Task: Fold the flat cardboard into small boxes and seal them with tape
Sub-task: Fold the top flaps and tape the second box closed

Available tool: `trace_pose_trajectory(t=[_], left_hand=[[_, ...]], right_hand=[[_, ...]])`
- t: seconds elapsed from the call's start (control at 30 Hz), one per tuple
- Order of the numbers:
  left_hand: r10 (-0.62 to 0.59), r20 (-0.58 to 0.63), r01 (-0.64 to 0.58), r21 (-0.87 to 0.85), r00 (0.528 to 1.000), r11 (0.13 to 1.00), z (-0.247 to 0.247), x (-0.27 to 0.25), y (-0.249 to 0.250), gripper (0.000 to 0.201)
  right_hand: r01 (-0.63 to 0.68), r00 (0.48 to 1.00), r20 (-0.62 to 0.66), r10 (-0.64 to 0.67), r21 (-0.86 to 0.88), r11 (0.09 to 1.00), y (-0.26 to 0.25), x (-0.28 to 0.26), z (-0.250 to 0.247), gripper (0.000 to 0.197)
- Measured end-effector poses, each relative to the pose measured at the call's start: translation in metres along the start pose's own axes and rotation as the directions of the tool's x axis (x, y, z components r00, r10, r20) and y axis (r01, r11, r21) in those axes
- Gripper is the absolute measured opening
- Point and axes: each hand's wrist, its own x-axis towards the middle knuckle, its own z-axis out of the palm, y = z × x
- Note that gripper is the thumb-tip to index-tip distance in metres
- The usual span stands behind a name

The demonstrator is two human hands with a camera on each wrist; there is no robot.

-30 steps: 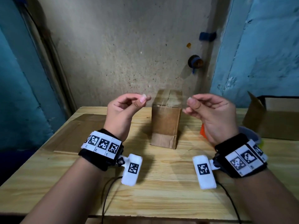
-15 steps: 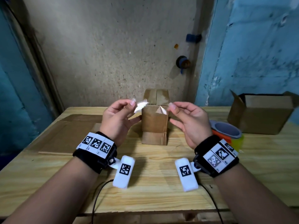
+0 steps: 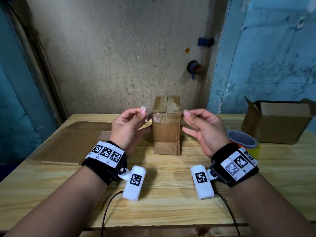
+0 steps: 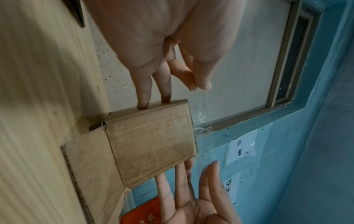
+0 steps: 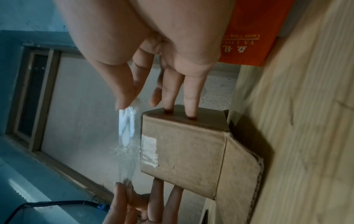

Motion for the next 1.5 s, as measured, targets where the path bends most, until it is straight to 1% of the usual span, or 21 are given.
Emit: trace_pose_trajectory(t=[0.1, 0.23, 0.27, 0.37, 0.4, 0.47, 0.6, 0.67, 0.8, 0.93, 1.07, 1.27, 1.4, 1.5], left_hand=[[0.014, 0.016, -0.014, 0.009, 1.000, 1.000, 0.001, 0.000, 0.000, 0.006], [0.029, 0.029, -0.030, 0.031, 0.999, 0.999, 0.001, 0.000, -0.002, 0.010], [0.028, 0.024, -0.029, 0.039, 0.999, 0.999, 0.000, 0.000, -0.002, 0.014], [-0.006, 0.004, 0.005, 0.063, 1.000, 0.998, -0.001, 0.001, -0.004, 0.039], [-0.017, 0.000, 0.017, 0.066, 1.000, 0.998, -0.001, 0.001, -0.004, 0.042], [-0.027, -0.005, 0.028, 0.068, 1.000, 0.997, -0.001, 0.002, -0.005, 0.036], [-0.010, 0.023, 0.009, 0.061, 1.000, 0.998, 0.000, 0.000, -0.005, 0.008], [0.001, 0.030, -0.003, 0.053, 1.000, 0.999, 0.000, 0.000, -0.005, 0.003], [0.019, 0.026, -0.020, 0.058, 0.999, 0.998, 0.002, -0.001, -0.004, 0.017], [0.016, 0.018, -0.017, 0.085, 1.000, 0.996, 0.003, -0.002, -0.004, 0.022], [-0.010, -0.003, 0.010, 0.087, 1.000, 0.996, 0.002, -0.001, -0.004, 0.036], [-0.048, 0.001, 0.047, 0.099, 0.999, 0.994, -0.001, 0.001, -0.007, 0.034], [-0.062, 0.013, 0.060, 0.114, 0.998, 0.992, -0.002, 0.002, -0.009, 0.017], [-0.075, 0.008, 0.074, 0.106, 0.997, 0.992, -0.003, 0.004, -0.010, 0.019]], right_hand=[[-0.001, 1.000, 0.011, 0.001, 0.000, 1.000, -0.003, 0.000, -0.001, 0.028], [0.003, 1.000, -0.008, -0.003, -0.003, 1.000, -0.001, 0.003, -0.002, 0.027], [0.007, 1.000, -0.016, -0.007, -0.008, 1.000, 0.000, 0.003, -0.002, 0.027], [0.023, 0.999, -0.038, -0.025, -0.029, 0.999, 0.001, 0.005, -0.003, 0.027], [0.025, 0.999, -0.043, -0.026, -0.034, 0.999, 0.001, 0.005, -0.004, 0.028], [0.030, 0.998, -0.049, -0.032, -0.046, 0.998, 0.001, 0.006, -0.005, 0.028], [0.037, 0.997, -0.058, -0.042, -0.083, 0.996, 0.002, 0.006, -0.003, 0.028], [0.041, 0.997, -0.066, -0.047, -0.095, 0.995, 0.002, 0.007, -0.003, 0.029], [0.051, 0.995, -0.081, -0.060, -0.115, 0.992, 0.003, 0.007, -0.003, 0.030], [0.056, 0.993, -0.099, -0.070, -0.139, 0.989, 0.004, 0.008, -0.004, 0.019], [0.061, 0.993, -0.093, -0.074, -0.142, 0.988, 0.004, 0.009, -0.005, 0.025], [0.065, 0.991, -0.103, -0.081, -0.150, 0.987, 0.005, 0.010, -0.006, 0.018], [0.067, 0.992, -0.092, -0.082, -0.159, 0.985, 0.004, 0.010, -0.007, 0.014], [0.063, 0.992, -0.097, -0.079, -0.160, 0.985, 0.004, 0.010, -0.007, 0.014]])
